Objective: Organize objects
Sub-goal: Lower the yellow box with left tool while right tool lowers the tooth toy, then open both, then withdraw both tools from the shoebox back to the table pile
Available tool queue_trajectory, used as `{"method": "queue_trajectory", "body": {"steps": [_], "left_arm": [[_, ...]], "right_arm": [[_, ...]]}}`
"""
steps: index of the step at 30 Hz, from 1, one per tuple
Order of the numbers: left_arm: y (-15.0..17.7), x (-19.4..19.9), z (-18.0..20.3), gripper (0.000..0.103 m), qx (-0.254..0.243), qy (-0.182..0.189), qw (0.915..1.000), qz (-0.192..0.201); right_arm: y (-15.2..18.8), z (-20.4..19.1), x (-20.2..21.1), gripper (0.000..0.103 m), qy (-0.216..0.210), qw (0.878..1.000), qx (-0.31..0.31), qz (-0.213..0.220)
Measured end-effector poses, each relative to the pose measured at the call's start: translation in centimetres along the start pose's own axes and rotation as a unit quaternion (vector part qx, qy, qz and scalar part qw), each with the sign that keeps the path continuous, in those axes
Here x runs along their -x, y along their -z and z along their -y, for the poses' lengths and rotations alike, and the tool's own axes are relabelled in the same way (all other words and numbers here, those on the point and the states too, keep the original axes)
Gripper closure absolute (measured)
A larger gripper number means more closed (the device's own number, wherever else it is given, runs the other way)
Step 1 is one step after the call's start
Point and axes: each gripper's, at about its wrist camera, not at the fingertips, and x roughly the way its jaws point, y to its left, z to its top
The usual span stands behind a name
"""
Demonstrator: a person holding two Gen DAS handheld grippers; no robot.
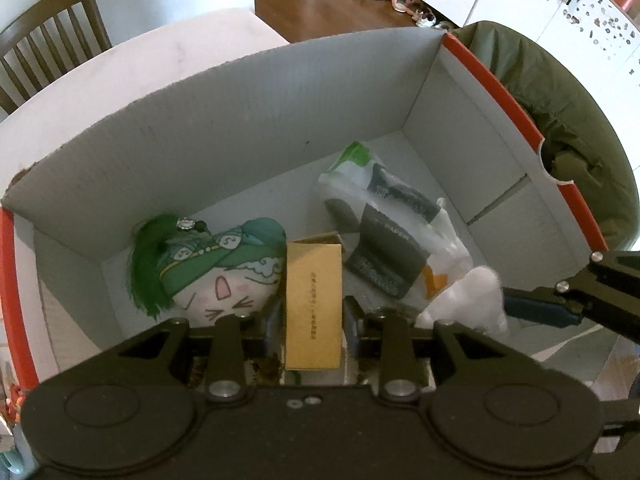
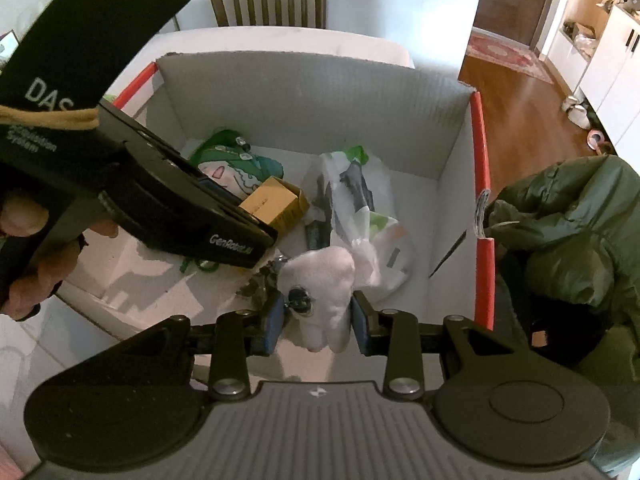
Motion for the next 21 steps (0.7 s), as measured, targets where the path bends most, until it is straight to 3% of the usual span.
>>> {"method": "queue_trajectory", "body": {"steps": [5,8,21], "left_arm": [[0.1,0.9,0.2,0.058,-0.001,0.001,0.9999,0.016],[0.4,1.7,0.2,0.049,-0.003,0.001,0.9996,0.027],[2.7,7.1,-1.4,0.041,0.008,0.023,0.9964,0.081]], "right_arm": [[0.3,0.0,0.8,0.057,0.001,1.000,-0.002,0.011],[0.5,0.0,1.3,0.057,0.003,1.000,-0.006,0.017],[1.2,-0.6,5.6,0.050,-0.006,0.997,-0.039,0.061]]}}
